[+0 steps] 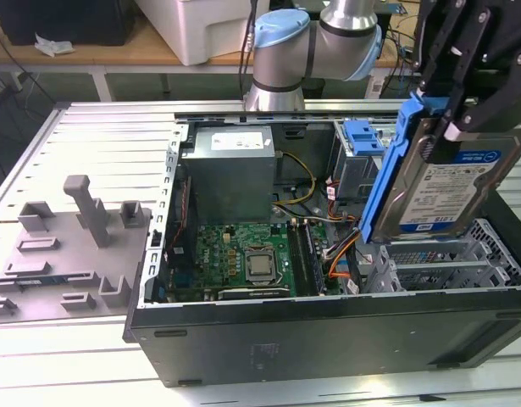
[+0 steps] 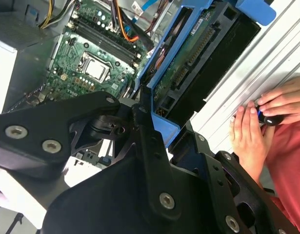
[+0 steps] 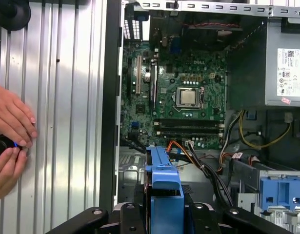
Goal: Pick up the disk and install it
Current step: 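Insert the disk into the insertion slot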
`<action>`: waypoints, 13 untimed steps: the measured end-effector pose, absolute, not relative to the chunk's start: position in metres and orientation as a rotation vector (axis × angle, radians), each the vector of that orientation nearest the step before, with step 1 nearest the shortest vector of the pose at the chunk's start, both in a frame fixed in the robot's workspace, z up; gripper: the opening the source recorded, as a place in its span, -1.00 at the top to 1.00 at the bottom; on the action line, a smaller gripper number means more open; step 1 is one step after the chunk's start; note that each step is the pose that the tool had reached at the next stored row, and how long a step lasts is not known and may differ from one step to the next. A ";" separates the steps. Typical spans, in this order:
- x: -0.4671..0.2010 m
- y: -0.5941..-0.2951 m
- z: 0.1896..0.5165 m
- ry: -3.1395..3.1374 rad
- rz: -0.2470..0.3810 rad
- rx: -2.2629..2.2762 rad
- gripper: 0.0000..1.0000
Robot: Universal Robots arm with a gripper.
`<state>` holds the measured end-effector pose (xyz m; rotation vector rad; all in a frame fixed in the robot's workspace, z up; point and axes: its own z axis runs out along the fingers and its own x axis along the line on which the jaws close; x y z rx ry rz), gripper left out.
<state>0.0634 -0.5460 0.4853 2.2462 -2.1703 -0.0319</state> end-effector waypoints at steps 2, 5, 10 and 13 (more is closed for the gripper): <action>0.068 -0.546 0.485 -2.170 -0.032 2.246 0.26; 0.073 -0.546 0.485 -2.170 -0.032 2.246 0.26; 0.079 -0.546 0.484 -2.170 -0.032 2.246 0.26; 0.083 -0.546 0.482 -2.170 -0.032 2.246 0.26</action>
